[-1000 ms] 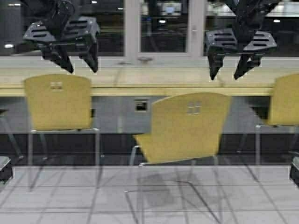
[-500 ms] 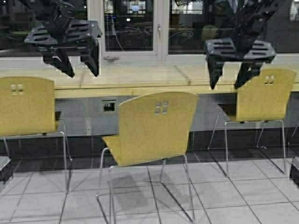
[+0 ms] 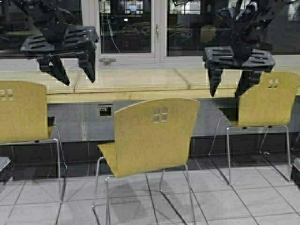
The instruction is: Push the chairs under the table
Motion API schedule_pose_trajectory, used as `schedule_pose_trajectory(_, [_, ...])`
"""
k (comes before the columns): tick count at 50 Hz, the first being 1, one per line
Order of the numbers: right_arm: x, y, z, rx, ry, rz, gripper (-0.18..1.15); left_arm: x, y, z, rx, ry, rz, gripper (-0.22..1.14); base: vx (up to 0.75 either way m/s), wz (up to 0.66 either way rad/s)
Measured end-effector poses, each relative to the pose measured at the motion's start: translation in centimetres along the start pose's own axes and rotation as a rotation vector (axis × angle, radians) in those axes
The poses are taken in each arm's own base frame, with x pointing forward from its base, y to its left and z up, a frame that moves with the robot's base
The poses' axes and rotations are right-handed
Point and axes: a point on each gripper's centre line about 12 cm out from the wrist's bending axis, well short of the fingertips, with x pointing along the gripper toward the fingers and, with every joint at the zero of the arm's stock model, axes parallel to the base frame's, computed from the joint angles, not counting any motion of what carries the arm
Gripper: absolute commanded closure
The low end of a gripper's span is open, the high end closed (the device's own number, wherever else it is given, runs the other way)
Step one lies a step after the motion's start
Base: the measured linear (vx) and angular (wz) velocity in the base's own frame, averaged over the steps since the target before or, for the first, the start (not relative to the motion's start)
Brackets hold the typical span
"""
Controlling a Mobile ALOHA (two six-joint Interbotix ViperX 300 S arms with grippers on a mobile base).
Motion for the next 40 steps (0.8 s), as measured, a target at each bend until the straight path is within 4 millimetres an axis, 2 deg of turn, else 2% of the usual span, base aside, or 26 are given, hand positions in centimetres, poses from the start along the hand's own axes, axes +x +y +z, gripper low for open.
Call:
schedule_pose_trajectory(6, [0.3,0.2,-0.2,0.059,0.012,0.007,0.03,0.7,0.1,-0.4,-0.040,0.024,0.003,-0.02,0.25,0.06])
schedule_pose_trajectory(11, [0.8,0.4,0.6,0.138,-0.009,0.022,0.03,1.5,0.1,-0.6,-0.111,0.025,0.002,-0.02,0.25,0.02])
schedule_pose_trajectory(27, [2.3,1.1,2.8,0.450,-0.060,0.082,0.03,5.7,1.6,-1.2,-0.588,-0.068,0.050,-0.02,0.27,-0.04])
schedule_pose_trajectory(40, [2.8,1.4,4.2,0.677,-0.108,0.129,0.03,8.6,0.0,-1.6,-0.918,-0.081,0.064,-0.02,0.23,-0.03])
